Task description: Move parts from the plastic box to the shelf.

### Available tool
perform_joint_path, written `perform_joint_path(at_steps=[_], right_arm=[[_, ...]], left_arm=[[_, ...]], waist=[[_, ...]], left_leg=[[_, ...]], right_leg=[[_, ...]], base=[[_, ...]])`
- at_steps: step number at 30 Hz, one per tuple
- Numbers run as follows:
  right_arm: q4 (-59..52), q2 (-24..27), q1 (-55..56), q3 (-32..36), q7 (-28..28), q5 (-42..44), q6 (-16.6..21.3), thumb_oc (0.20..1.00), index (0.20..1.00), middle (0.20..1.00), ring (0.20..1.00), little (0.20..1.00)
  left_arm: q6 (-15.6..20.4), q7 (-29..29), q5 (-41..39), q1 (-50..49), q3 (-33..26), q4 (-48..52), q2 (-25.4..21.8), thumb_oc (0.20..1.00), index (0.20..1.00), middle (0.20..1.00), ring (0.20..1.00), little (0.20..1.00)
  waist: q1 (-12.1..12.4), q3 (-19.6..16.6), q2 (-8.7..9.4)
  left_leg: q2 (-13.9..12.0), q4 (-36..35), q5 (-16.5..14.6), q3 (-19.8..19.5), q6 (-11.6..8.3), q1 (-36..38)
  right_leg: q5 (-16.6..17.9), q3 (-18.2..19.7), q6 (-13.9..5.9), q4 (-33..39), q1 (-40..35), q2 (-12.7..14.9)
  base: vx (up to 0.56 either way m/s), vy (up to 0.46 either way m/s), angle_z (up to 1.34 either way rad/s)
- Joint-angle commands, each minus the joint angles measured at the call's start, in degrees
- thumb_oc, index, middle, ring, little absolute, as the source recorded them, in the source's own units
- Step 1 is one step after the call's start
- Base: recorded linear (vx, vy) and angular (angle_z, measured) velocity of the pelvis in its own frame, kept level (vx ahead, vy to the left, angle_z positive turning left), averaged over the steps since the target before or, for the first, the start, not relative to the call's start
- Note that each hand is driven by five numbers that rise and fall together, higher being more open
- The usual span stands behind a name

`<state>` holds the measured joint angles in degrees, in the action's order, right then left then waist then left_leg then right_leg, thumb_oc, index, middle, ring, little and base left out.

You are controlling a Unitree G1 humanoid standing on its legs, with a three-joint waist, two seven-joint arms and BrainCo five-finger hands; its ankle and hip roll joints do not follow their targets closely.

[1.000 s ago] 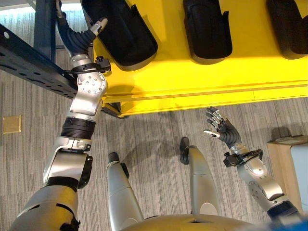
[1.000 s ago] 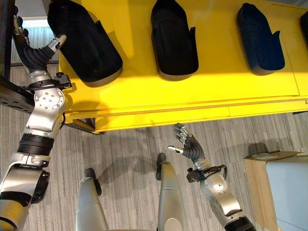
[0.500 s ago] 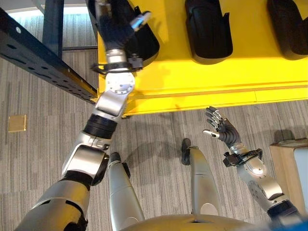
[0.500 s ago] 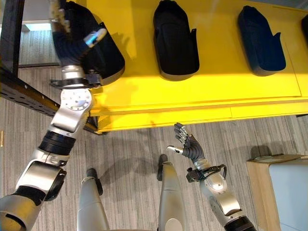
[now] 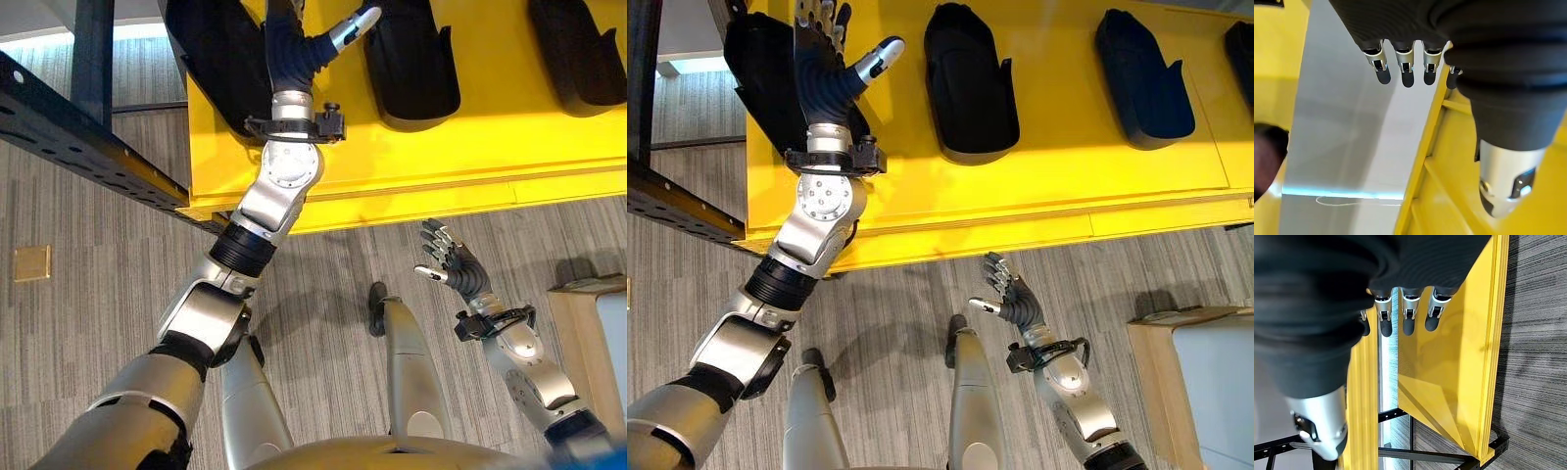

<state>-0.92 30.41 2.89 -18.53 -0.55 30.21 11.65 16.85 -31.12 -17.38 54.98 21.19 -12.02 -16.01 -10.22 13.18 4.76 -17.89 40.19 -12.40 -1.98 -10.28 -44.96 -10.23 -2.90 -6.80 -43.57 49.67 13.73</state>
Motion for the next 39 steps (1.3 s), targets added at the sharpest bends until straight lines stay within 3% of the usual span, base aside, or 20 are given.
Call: perform_joint_path(at_steps=[1, 7, 10, 25, 39], right_arm=[[-3.14, 3.42, 0.61, 0.07, -0.76, 1.64, 2.96, 1.000, 1.000, 1.000, 1.000, 1.000], [-3.28, 3.53, 1.21, 0.02, -0.89, 1.94, 3.32, 1.000, 1.000, 1.000, 1.000, 1.000], [-3.50, 3.66, 1.43, -0.12, -0.98, 2.50, 3.68, 1.000, 1.000, 1.000, 1.000, 1.000], [-3.57, 4.20, 2.20, -0.19, -1.16, 3.24, 3.96, 1.000, 1.000, 1.000, 1.000, 1.000], [-3.32, 4.28, 2.86, -0.70, -1.01, 3.56, 3.93, 1.000, 1.000, 1.000, 1.000, 1.000]], left_arm=[[3.50, 1.25, -0.94, 6.41, 1.98, -0.19, 0.26, 1.000, 1.000, 1.000, 1.000, 1.000], [3.34, 0.31, -1.03, 6.57, 1.59, -2.30, 1.07, 1.000, 1.000, 1.000, 1.000, 1.000], [2.15, -1.03, 0.28, 6.76, 1.39, -7.91, 0.95, 1.000, 1.000, 1.000, 1.000, 1.000], [-1.58, -1.18, 3.49, 5.99, 2.79, -17.63, 2.00, 1.000, 1.000, 1.000, 1.000, 1.000], [-3.07, -1.13, 3.41, 5.22, 2.95, -21.75, 2.83, 1.000, 1.000, 1.000, 1.000, 1.000]], waist=[[-0.75, -2.04, -1.63], [-1.06, -2.24, -1.51], [-1.65, -2.54, -1.34], [-2.58, -2.43, -1.16], [-2.91, -2.35, -1.37]], left_leg=[[1.00, -1.69, 3.56, 1.06, 2.92, -3.60], [0.77, -1.46, 3.52, 1.02, 2.85, -3.76], [0.41, -1.30, 3.48, 1.24, 2.79, -4.05], [0.04, -0.74, 3.44, 1.78, 2.73, -4.46], [-0.25, -0.19, 3.34, 2.21, 2.77, -5.20]], right_leg=[[-0.80, 0.13, 1.08, 0.83, -1.98, -1.48], [-0.81, 0.27, 1.23, 0.67, -1.69, -1.61], [-0.84, 0.45, 1.31, 0.38, -1.14, -1.74], [-0.81, 1.05, 1.58, -0.20, -0.29, -2.03], [-0.58, 1.35, 1.64, -0.55, 0.56, -2.21]], base=[[0.00, 0.000, 0.00], [0.00, 0.000, 0.00], [0.00, -0.005, -0.01], [0.00, -0.002, -0.03], [0.00, -0.002, -0.03]])
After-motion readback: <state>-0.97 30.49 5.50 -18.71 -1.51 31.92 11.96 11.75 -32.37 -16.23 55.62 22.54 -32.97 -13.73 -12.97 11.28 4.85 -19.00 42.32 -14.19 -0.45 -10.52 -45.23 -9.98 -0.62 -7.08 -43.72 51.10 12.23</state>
